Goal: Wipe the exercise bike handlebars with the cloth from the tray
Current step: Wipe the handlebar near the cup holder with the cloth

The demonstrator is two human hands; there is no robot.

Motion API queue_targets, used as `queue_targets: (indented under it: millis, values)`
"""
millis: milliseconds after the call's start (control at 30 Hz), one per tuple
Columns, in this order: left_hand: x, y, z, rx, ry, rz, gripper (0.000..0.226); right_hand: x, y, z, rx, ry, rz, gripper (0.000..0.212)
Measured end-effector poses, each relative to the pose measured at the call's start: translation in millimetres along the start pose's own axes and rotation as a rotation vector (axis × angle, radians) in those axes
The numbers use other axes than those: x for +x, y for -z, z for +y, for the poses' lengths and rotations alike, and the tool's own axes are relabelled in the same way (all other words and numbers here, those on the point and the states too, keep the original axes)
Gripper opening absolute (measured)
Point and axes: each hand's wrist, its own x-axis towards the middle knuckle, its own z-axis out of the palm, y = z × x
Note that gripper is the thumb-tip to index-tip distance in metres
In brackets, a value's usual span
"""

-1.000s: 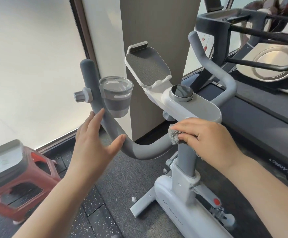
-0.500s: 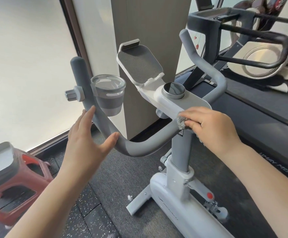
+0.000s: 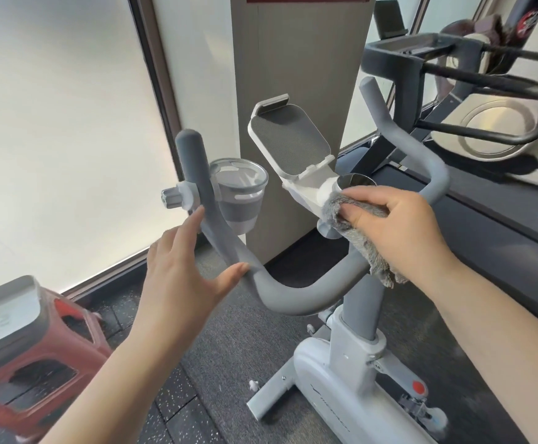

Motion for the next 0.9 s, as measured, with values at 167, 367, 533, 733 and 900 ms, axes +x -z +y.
queue_targets:
  millis: [167, 367, 533, 733, 900]
  values:
    - [15.5, 14.1, -10.6, 0.015, -0.069, 0.017, 0.084, 34.3, -48.8, -33.2, 0.212, -0.040, -0.120, 0.012]
    - [35.3, 33.2, -24.8, -0.038, -0.148, 0.054, 0.065, 72.9, -96.8, -58.6, 0.398, -0.121, -0.196, 0.009]
    - [54.7, 40.7, -34.9, -0.046, -0.192, 0.055, 0.071, 103.2, -123.7, -76.2, 0.493, -0.150, -0.192, 0.019]
    - [66.4, 40.9, -37.9, -0.080, -0.218, 0.005, 0.073, 128.5, -141.3, -83.5, 0.499, -0.177, -0.232, 0.017]
    - [69.4, 40.9, -41.1, -0.136, -0.210, -0.016, 0.071, 129.4, -144.6, -80.2, 0.493, -0.224, -0.395, 0.025]
